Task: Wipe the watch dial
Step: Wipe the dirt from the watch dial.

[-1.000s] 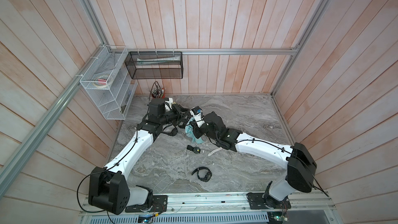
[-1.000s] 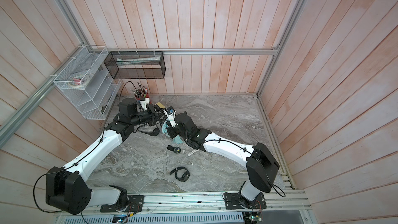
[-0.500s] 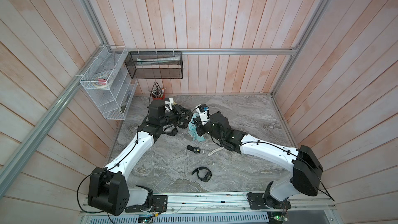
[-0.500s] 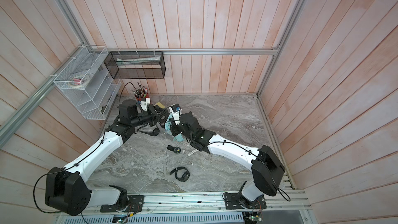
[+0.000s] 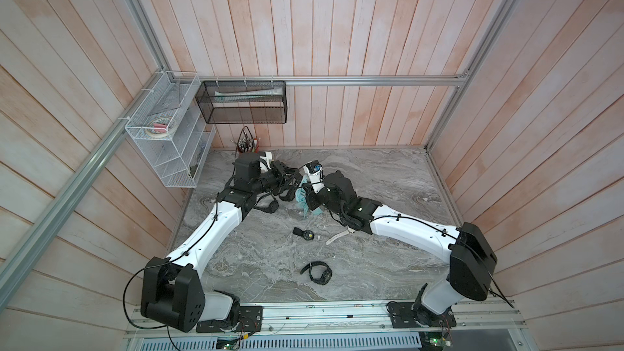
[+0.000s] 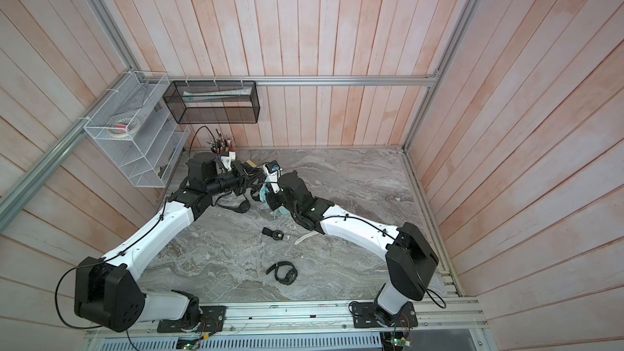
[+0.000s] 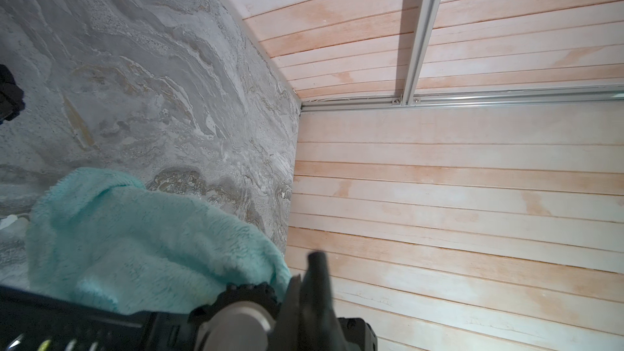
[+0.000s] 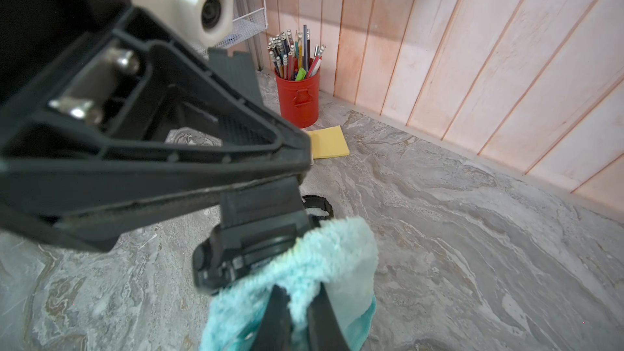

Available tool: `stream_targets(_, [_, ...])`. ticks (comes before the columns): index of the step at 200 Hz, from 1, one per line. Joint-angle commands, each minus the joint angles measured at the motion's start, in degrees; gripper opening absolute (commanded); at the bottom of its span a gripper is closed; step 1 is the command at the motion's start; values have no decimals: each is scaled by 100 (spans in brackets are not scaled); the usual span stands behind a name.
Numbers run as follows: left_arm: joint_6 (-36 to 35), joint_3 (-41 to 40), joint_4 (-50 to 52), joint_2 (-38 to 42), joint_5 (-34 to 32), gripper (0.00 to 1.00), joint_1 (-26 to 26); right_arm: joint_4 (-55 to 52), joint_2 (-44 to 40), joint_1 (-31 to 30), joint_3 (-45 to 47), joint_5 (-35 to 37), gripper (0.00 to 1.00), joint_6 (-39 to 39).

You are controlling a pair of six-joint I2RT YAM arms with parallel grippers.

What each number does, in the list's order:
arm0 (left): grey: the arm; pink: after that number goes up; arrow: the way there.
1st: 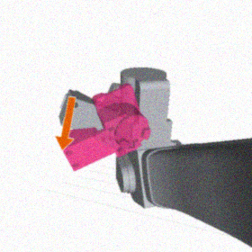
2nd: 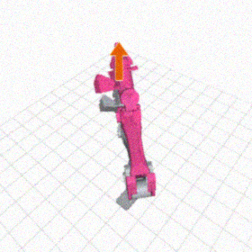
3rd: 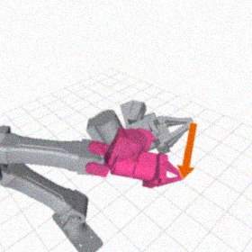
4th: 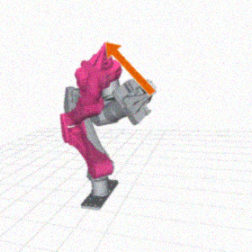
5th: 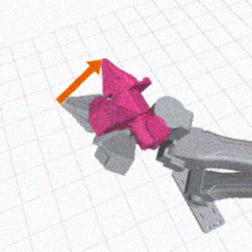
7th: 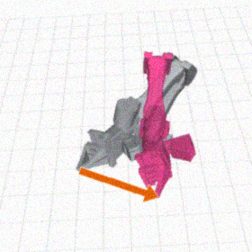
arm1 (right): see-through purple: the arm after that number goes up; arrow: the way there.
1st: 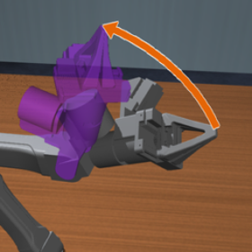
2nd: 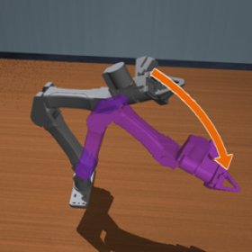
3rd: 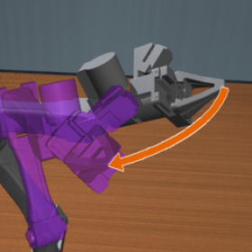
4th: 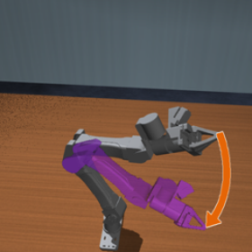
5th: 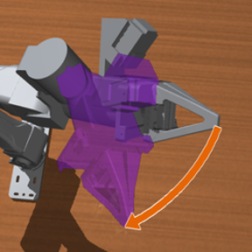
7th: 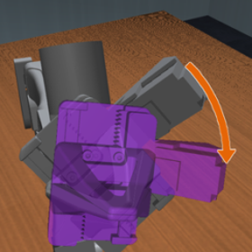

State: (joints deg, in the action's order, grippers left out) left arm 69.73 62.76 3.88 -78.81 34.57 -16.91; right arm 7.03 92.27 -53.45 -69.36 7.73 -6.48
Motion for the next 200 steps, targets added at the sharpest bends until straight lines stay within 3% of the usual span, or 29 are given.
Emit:
stream_targets(1, [95, 231, -183, -32, 493, 0, -107, 2, 137, -289, -138, -602, 0, 445])
stream_targets(32, [133, 98, -239, -34, 498, 0, -111, 392, -77, -385, -81, -830, 0, 515])
stream_targets(72, [163, -224, -267, 64, 541, 0, -129, 1190, -444, -298, 104, 72, 0, 354])
stream_targets(132, [168, -463, -280, 251, 617, 0, -124, 1483, -560, 143, 443, 489, 0, -348])
stream_targets(200, [191, -143, -326, 107, 725, 0, -118, 577, -251, 182, 193, 431, 0, -208])
